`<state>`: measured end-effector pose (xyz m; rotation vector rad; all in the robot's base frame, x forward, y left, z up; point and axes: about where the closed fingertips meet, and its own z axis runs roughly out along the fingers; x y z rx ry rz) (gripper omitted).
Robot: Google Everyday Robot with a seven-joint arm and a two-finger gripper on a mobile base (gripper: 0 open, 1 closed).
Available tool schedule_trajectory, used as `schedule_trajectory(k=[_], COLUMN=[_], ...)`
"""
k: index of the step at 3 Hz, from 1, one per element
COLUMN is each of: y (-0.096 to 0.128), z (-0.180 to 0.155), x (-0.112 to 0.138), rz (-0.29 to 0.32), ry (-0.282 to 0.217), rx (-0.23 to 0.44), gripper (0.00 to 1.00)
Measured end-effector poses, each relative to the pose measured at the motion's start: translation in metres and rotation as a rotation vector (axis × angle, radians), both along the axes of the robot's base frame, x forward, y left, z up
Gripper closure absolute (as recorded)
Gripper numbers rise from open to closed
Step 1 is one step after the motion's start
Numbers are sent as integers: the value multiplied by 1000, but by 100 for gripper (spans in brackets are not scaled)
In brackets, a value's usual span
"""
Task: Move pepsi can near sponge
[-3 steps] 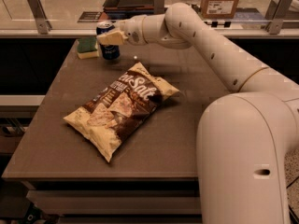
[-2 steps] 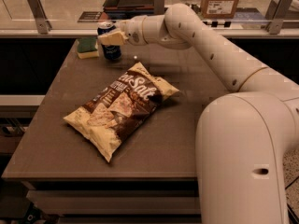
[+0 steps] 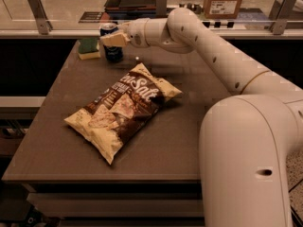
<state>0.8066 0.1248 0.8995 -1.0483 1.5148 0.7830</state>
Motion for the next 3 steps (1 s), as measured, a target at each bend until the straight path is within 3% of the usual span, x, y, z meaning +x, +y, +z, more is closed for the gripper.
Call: schedule_trajectory(k=[3], y=[10], z=[-3], x=[-2], rz=[14], ry=[5], rx=[1], gripper=[36])
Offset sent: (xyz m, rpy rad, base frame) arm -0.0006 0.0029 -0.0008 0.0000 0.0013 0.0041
